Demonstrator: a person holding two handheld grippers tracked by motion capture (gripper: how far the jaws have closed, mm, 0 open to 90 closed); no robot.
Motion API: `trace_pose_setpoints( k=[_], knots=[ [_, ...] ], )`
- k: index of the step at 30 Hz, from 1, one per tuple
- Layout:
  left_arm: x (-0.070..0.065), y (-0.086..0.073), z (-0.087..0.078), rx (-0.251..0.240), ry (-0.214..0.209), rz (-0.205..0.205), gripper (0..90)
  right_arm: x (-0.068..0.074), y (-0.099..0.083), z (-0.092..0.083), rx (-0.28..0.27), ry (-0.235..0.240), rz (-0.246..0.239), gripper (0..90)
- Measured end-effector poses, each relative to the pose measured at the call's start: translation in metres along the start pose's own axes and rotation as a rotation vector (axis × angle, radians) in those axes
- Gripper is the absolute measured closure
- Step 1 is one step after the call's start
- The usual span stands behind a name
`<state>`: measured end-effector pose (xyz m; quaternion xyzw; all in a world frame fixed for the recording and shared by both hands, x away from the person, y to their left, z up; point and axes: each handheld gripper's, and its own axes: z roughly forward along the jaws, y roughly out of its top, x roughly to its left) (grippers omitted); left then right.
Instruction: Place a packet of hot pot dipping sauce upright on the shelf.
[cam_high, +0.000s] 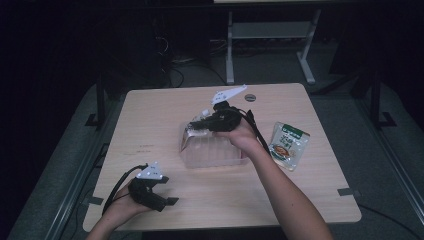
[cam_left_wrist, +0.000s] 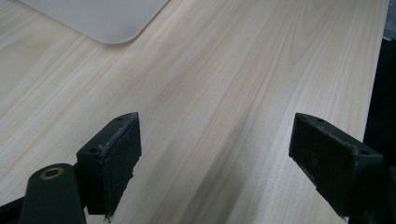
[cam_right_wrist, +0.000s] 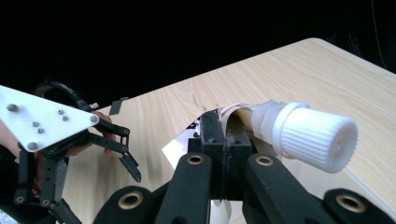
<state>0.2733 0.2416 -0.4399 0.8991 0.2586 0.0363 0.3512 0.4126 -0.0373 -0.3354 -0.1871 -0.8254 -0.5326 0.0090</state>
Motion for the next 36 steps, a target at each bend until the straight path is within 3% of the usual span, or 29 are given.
trace_pose_setpoints(
  k=[19,29,36],
  knots=[
    [0.000,0.000,0.002,0.011,0.000,-0.005,16.5,-0.016,-0.023,-0.033,0.003,-0.033,0.051,89.7],
    [0.000,0.000,0.002,0.010,0.002,-0.009,16.5,-0.016,-0.024,-0.034,0.030,-0.022,0.034,89.6],
    [0.000,0.001,0.003,0.008,0.002,-0.010,16.5,-0.015,-0.018,-0.035,0.079,-0.019,0.012,89.6]
  ],
)
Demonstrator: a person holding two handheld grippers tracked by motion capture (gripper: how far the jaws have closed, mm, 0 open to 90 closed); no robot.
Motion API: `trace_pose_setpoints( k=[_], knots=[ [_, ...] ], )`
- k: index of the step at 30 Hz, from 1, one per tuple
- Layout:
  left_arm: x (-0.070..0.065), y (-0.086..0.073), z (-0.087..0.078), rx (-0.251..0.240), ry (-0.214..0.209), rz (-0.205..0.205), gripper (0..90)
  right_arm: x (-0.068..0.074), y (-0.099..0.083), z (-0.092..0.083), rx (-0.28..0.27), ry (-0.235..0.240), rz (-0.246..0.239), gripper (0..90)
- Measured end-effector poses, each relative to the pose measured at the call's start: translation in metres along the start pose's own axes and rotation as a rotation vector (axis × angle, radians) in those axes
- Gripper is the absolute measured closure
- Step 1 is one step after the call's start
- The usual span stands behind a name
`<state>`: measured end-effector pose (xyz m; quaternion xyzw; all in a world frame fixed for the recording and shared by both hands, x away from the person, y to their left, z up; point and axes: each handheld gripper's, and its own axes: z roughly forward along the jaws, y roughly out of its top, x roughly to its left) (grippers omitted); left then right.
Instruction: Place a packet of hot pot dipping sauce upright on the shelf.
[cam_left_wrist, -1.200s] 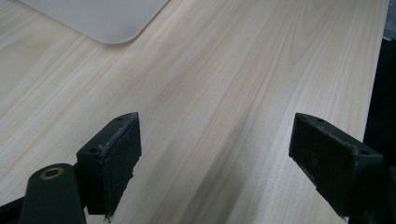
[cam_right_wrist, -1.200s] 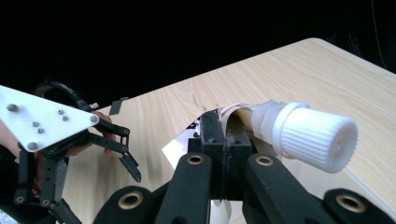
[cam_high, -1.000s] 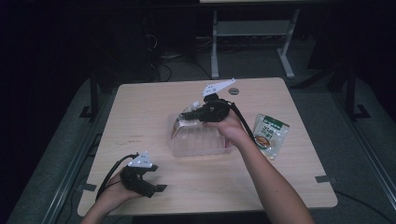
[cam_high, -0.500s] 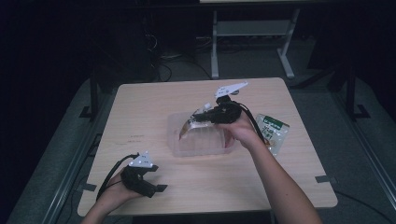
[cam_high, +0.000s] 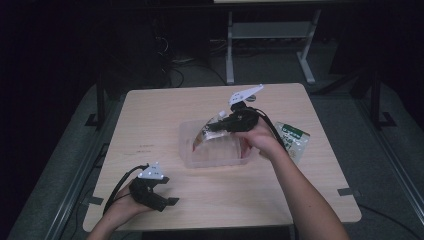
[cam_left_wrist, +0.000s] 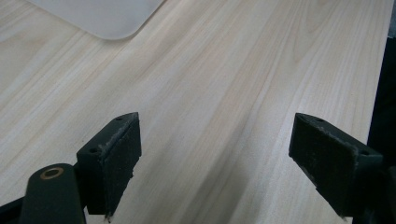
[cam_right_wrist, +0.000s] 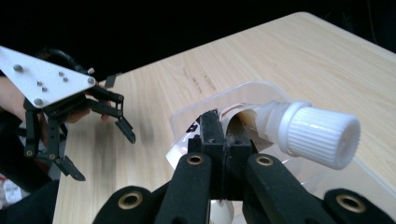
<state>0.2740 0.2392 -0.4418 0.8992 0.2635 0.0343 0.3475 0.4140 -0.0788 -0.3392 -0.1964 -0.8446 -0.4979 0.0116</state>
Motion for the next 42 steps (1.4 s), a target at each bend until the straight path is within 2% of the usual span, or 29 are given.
trace_pose_setpoints(
  k=[4,9,12,20,33,35,37,40,41,42],
  knots=[
    [0.000,0.000,-0.001,0.001,-0.001,0.002,16.5,0.003,0.001,0.014,0.027,0.008,-0.011,89.5],
    [0.001,-0.001,-0.001,0.000,0.000,-0.002,16.5,0.004,0.003,0.020,0.018,0.007,-0.010,89.4],
    [0.001,-0.001,-0.001,0.003,-0.002,0.001,16.5,0.005,0.004,0.023,0.021,-0.019,0.002,89.3],
    [0.000,-0.001,0.000,0.004,0.000,0.005,16.5,0.009,0.006,0.033,0.032,-0.044,-0.003,89.3],
    [0.000,-0.001,0.001,0.007,-0.007,-0.001,16.5,0.011,0.001,0.055,0.064,-0.047,0.010,88.8],
    [0.001,-0.001,0.001,0.017,-0.008,0.011,16.5,0.012,0.000,0.059,0.077,-0.049,0.009,88.5],
    [0.001,-0.001,0.001,0.017,-0.008,0.011,16.5,0.013,-0.002,0.062,0.085,-0.055,0.012,86.9],
    [0.001,-0.001,0.001,0.017,-0.008,0.011,16.5,0.012,-0.004,0.061,0.066,-0.055,0.020,83.6],
    [0.001,-0.001,0.001,0.013,-0.008,0.005,16.5,0.011,-0.003,0.059,0.054,-0.055,0.017,80.6],
    [0.001,-0.001,0.001,0.012,-0.006,0.004,16.5,0.013,-0.003,0.057,0.048,-0.067,0.017,70.3]
  ],
)
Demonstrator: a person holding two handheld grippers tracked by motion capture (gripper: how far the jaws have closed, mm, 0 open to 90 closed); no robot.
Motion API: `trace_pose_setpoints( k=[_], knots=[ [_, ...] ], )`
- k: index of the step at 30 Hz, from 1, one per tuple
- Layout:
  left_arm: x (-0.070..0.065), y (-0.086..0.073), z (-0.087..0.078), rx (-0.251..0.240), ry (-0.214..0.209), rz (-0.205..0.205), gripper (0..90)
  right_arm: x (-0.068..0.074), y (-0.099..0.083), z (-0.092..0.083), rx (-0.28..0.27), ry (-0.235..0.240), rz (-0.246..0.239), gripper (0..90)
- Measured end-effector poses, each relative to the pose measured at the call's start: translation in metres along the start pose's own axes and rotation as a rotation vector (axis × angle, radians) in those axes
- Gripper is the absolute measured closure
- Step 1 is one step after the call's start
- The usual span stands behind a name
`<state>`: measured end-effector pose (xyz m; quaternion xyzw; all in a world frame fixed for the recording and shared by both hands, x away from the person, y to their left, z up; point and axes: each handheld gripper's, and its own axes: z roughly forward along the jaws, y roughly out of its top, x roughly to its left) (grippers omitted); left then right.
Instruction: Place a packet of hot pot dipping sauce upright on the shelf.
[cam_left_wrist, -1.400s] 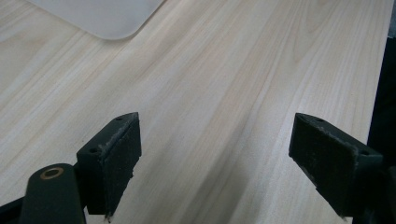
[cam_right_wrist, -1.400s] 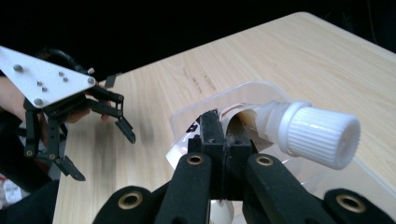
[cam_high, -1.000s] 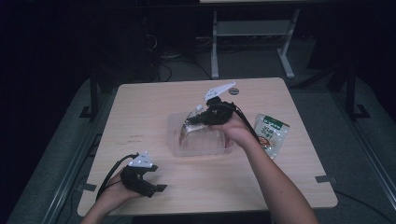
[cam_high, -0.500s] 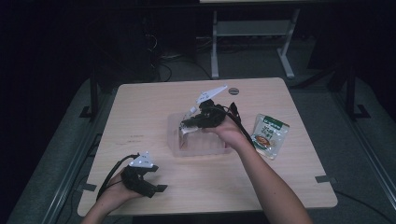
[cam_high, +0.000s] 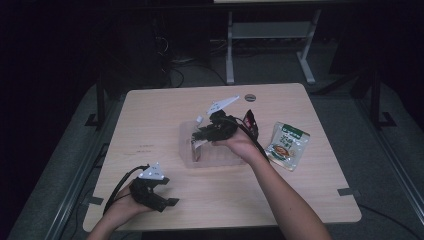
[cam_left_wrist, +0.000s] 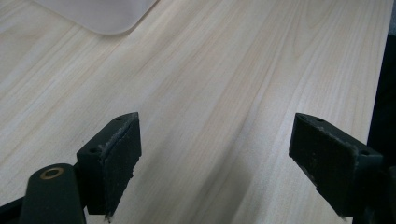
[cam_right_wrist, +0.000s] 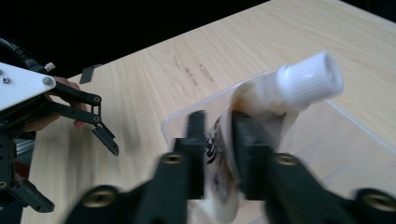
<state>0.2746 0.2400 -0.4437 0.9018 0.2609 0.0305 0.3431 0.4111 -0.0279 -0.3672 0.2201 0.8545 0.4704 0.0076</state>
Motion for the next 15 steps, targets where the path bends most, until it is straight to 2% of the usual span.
trace_pose_setpoints(
  k=[1,2,3,4,5,8,9,10,11,12,15],
  knots=[
    [0.000,0.000,0.000,0.000,0.000,0.000,16.4,0.000,0.000,0.000,0.000,0.000,0.000,70.3],
    [0.000,0.000,0.000,-0.004,0.002,-0.002,16.4,0.004,-0.001,-0.004,0.005,-0.032,-0.009,58.9],
    [0.000,0.000,0.000,-0.004,0.002,-0.002,16.4,0.004,-0.001,-0.004,0.005,-0.032,-0.009,58.9],
    [0.000,0.000,0.000,-0.004,0.001,-0.004,16.4,0.007,-0.004,-0.009,-0.002,-0.049,-0.001,49.0],
    [0.000,0.000,0.000,-0.004,0.001,-0.004,16.4,0.007,-0.004,-0.009,-0.002,-0.049,-0.001,49.0],
    [0.001,0.000,0.000,-0.002,0.004,0.002,16.4,0.012,-0.012,-0.024,-0.017,-0.068,0.012,38.8],
    [0.001,0.000,0.000,-0.001,0.005,0.004,16.4,0.013,-0.014,-0.028,-0.017,-0.069,0.017,37.2],
    [0.000,0.000,0.000,-0.011,-0.002,-0.024,16.4,0.014,-0.018,-0.033,-0.021,-0.077,0.016,36.0],
    [0.001,0.001,0.000,-0.003,-0.005,-0.022,16.4,0.014,-0.018,-0.033,-0.021,-0.077,0.016,36.0],
    [0.001,0.001,-0.001,-0.002,-0.002,-0.024,16.4,0.016,-0.024,-0.040,-0.027,-0.079,0.016,35.4],
    [0.002,0.001,-0.003,-0.016,0.002,-0.050,16.4,0.021,-0.030,-0.045,-0.020,-0.091,0.003,35.4]
  ],
)
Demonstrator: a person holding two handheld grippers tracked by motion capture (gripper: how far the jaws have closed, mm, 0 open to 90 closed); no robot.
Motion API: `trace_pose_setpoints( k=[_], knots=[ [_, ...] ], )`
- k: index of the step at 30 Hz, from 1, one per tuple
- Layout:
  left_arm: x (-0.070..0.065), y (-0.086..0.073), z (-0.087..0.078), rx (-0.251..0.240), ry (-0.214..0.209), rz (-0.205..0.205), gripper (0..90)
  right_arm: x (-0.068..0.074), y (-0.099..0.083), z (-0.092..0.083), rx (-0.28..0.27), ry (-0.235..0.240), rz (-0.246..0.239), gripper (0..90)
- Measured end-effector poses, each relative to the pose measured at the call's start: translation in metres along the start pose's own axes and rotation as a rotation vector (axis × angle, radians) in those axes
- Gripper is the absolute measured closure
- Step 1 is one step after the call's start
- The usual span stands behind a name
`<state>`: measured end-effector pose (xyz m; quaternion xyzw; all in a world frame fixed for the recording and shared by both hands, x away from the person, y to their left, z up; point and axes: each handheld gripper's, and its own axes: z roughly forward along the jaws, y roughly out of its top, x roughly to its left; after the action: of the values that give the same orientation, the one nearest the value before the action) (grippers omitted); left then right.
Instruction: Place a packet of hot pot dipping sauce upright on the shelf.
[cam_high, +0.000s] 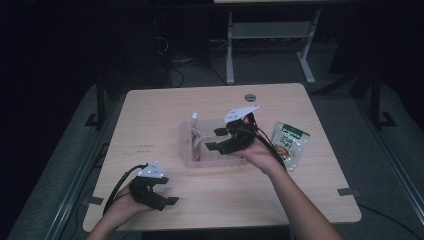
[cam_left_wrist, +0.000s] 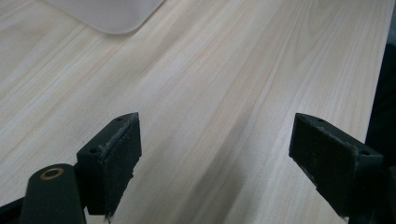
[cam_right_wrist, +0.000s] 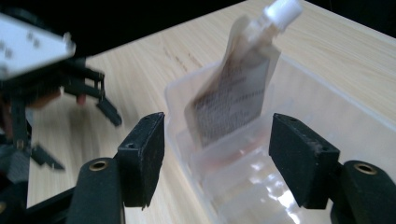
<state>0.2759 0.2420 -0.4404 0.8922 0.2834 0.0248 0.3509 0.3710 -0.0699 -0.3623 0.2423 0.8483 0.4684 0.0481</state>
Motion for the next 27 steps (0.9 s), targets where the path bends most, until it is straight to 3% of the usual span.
trace_pose_setpoints(
  k=[2,7,9,14,18,27],
  knots=[
    [0.000,0.001,-0.001,-0.015,-0.001,-0.015,16.4,0.003,-0.007,-0.005,-0.001,0.002,-0.007,35.4],
    [-0.004,0.005,-0.005,-0.020,0.008,-0.004,16.4,0.010,-0.025,-0.015,0.004,0.010,-0.012,35.5],
    [-0.007,0.007,-0.006,-0.029,0.003,-0.008,16.4,0.012,-0.036,-0.018,0.037,0.004,-0.013,36.0],
    [-0.008,0.012,-0.004,-0.013,0.013,0.003,16.4,0.014,-0.054,-0.025,0.058,0.001,0.002,37.9],
    [-0.009,0.010,-0.004,-0.026,0.018,-0.004,16.6,0.018,-0.068,-0.036,0.077,-0.004,-0.018,40.7],
    [-0.008,0.003,-0.001,-0.039,0.007,0.002,16.9,0.016,-0.103,-0.069,0.080,-0.044,0.036,44.0]
  ],
)
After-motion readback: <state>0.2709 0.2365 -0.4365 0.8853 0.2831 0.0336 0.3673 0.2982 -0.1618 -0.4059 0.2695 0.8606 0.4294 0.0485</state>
